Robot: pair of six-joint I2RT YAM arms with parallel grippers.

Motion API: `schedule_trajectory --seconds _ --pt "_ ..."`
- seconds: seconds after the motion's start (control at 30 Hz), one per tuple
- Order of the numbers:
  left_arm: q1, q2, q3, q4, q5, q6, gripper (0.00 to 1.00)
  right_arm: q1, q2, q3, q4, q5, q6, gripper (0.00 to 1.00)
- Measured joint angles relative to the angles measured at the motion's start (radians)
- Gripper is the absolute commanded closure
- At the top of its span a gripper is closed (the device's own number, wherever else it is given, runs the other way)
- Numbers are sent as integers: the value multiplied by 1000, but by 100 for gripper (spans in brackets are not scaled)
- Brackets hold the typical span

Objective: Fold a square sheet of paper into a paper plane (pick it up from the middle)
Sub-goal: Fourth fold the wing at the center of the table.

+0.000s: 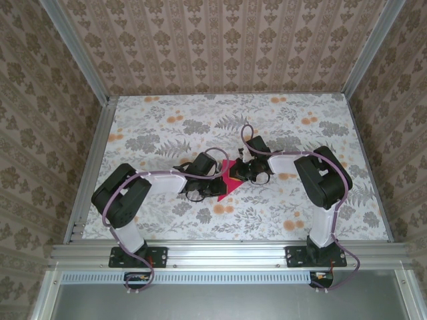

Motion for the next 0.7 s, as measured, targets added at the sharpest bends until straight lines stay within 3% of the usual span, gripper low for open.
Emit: schedule_trajectory --seconds 0.7 --pt "-24 -27 -85 111 -29 -34 88 0 6 8 -7 -3 0 90"
